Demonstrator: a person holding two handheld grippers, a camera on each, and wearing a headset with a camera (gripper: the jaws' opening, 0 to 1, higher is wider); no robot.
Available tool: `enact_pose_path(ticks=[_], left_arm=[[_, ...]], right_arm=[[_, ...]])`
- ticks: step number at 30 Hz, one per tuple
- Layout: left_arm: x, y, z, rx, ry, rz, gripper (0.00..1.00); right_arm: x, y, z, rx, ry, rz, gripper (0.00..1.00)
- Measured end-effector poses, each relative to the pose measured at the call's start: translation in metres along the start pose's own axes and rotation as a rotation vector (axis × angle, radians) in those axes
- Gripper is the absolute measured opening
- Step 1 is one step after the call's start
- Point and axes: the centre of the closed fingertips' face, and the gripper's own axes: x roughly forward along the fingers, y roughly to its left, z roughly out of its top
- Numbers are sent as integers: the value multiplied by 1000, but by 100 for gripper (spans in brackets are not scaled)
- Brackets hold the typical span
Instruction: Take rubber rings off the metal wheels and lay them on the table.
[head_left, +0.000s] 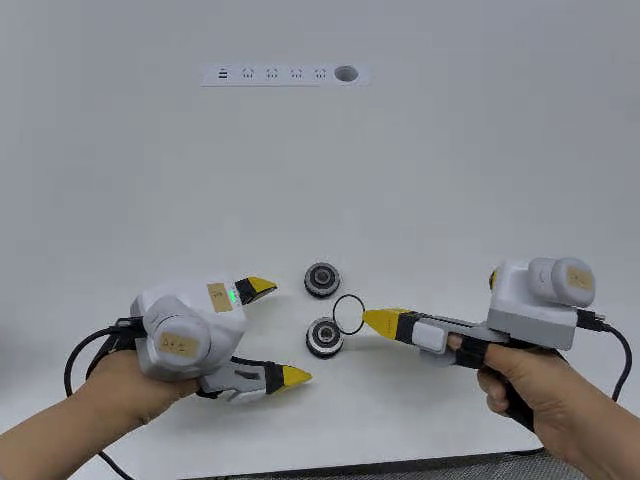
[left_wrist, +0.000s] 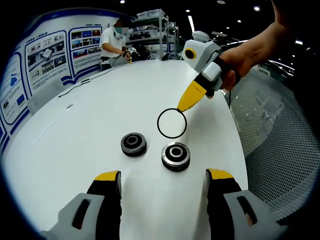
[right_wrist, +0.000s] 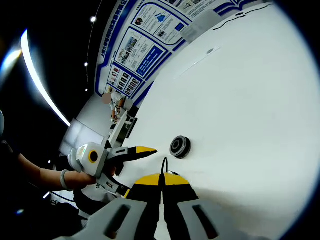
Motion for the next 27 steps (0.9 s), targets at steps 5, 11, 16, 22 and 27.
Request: enact_pose_path(ticks=[5,11,16,22,27], left_arm=[[-1,0,2,-12,-5,5,72],[-1,1,1,-10,-4,9,72],[-1,0,1,-12,-4,7,70],[-2,0,2,-14,-4,8,70],[-2,0,0,-16,0,9,69]], right_arm=[[-8,-14,6,17,-24,-39,2],[-9,-32,4,38,-25,-93,2],[-10,-41,1,32,-16,-134,2],[-10,-50,-1,4,-10,-185,2],[-10,-55,-2,-49,4,-216,5]])
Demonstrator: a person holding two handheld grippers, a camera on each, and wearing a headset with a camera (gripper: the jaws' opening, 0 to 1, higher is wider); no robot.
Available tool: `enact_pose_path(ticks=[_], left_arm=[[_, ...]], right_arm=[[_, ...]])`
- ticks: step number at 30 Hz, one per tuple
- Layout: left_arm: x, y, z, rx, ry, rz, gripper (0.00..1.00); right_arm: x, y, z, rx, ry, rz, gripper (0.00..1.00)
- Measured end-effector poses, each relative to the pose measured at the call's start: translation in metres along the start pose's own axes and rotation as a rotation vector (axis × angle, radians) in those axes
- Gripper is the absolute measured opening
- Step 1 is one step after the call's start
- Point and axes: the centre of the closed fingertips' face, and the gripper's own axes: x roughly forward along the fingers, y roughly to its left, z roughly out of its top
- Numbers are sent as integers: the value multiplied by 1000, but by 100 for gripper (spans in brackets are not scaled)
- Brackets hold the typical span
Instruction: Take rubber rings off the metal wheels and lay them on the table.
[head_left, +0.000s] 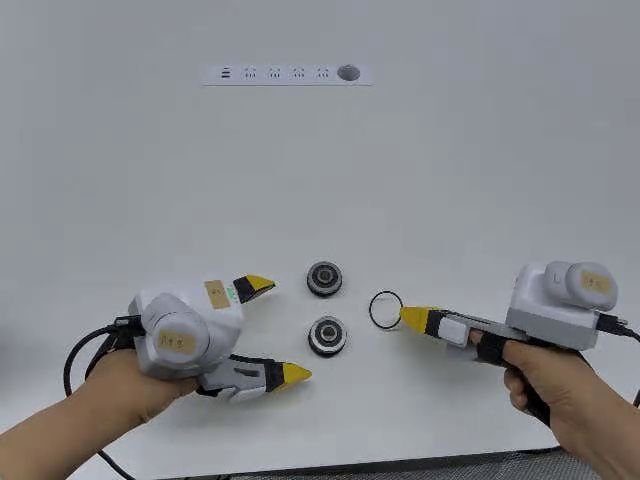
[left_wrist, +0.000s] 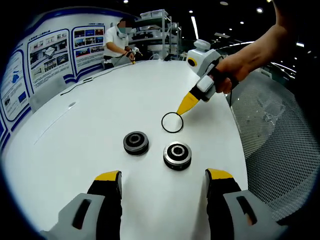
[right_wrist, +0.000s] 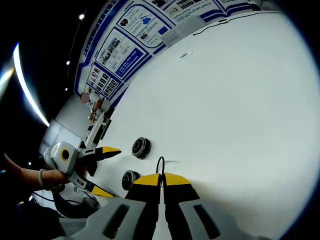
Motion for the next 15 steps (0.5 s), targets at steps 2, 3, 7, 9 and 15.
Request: enact_pose_path(ticks=[2,3,7,9,15], left_arm=[[0,0,0,-6,0,-3,69],[0,0,0,-2,2,-2,69],[0,0,0,-1,2,-1,69],[0,-1,0,-4,0,-2,69],[1,-2,1,-3,-1,-7,68]], right_arm=[[1,-1,-1,-35,11,-13,8],[1,-2,-1,-56,11,-16,8],[2,0,-1,-95,21,-24,11],[2,0,-1,-128,31,-32,12],[3,-4,-4,-279,91,-78,16]])
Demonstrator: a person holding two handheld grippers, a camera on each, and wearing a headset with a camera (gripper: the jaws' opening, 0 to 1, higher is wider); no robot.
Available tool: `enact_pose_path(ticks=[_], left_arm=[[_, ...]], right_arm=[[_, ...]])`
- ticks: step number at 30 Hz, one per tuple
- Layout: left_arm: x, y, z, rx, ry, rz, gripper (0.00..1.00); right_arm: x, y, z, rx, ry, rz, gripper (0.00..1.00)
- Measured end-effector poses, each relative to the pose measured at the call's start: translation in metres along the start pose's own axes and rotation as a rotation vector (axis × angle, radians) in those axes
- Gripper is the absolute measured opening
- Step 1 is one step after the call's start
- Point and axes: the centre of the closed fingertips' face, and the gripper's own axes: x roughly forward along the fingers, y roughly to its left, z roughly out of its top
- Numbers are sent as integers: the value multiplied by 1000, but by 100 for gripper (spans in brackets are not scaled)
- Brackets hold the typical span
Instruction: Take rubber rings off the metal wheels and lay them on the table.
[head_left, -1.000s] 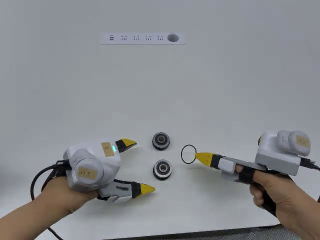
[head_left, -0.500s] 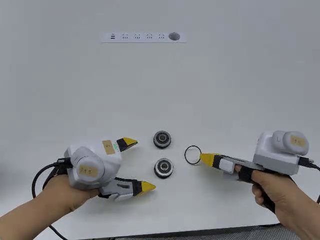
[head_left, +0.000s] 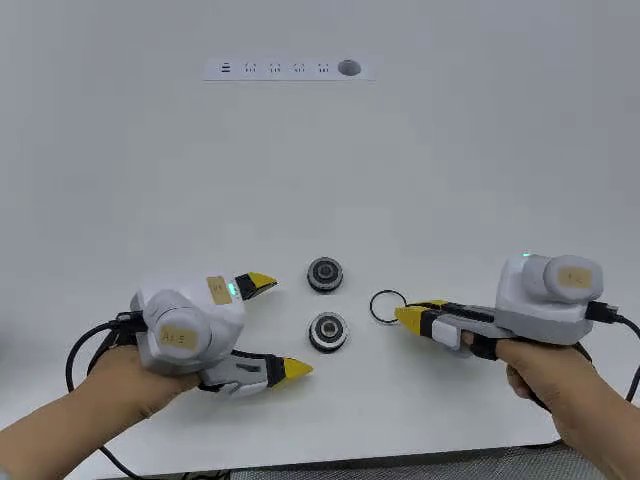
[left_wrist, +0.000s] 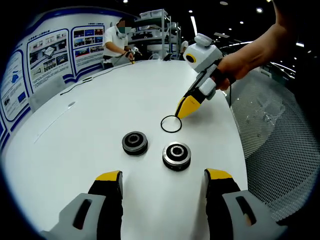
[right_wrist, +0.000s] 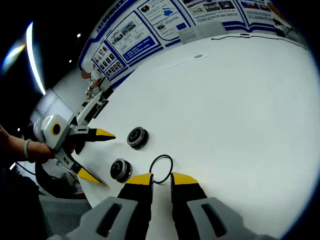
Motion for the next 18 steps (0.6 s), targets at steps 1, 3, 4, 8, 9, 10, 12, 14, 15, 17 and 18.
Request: enact_pose_path(ticks=[1,3,4,8,9,10,12,14,15,17,18], left_arm=[[0,0,0,2,0,2,68],[0,0,0,0,0,0,68],[0,1,0,1,0,2,68],[0,1,1,-1,0,1,67],[0,1,1,-3,-1,0,67],[1,1,1,-6,-4,-1,67],[0,1,2,-4,-5,0,66],[0,0,4,-8,-11,-4,64],[0,0,4,-6,-10,-6,63],[1,-1,6,-6,-13,-10,61],[1,-2,7,-5,-14,-11,59]], right_arm=[[0,1,1,-49,1,-5,17],[0,4,2,-70,9,-11,18],[-1,2,3,-101,10,-27,19],[-1,5,4,-148,12,-31,22],[-1,6,3,-145,17,-23,23],[-1,7,3,-144,17,-18,24],[0,9,4,-142,11,-9,24],[1,11,4,-124,6,3,25],[1,12,5,-108,-5,13,26],[1,15,6,-82,-13,29,26],[1,15,7,-82,-22,29,27]])
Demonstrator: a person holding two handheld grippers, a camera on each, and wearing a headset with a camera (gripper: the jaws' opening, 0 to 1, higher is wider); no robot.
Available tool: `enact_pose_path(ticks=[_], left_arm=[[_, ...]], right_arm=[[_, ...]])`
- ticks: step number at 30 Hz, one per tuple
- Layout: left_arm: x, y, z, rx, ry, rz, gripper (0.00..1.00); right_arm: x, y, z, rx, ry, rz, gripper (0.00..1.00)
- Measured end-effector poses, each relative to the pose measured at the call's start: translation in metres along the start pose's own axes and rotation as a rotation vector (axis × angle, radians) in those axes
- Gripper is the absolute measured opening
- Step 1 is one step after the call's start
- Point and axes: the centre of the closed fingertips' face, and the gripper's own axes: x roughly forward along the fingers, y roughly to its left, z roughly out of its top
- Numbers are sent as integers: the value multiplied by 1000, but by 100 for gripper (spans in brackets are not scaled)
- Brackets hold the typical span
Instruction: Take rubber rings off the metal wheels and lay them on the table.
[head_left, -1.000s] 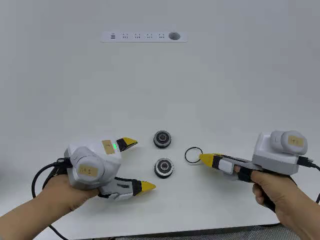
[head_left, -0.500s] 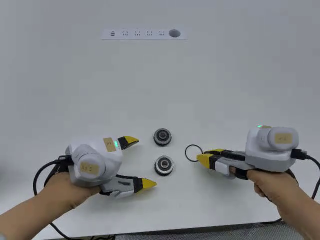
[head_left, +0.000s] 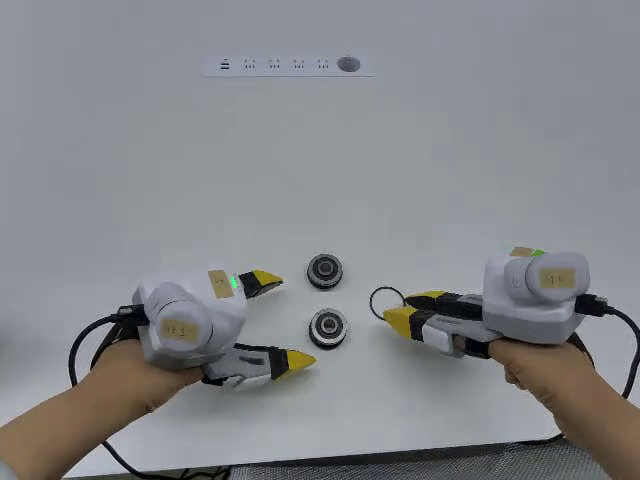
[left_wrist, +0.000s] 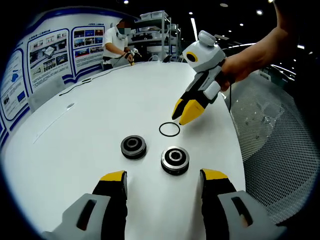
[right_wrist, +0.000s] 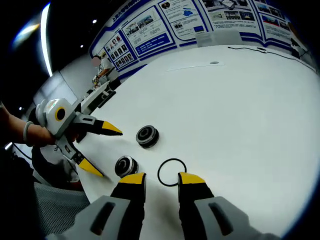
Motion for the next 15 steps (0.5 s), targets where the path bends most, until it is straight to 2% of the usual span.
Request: enact_pose_path(ticks=[6,15], left_arm=[[2,-4,6,12,-5,-11,49],[8,-8,16,23,-15,-34,39]], right_arm=[[2,9,2,26,-19,36,29],[5,16,0,49,-25,57,30]])
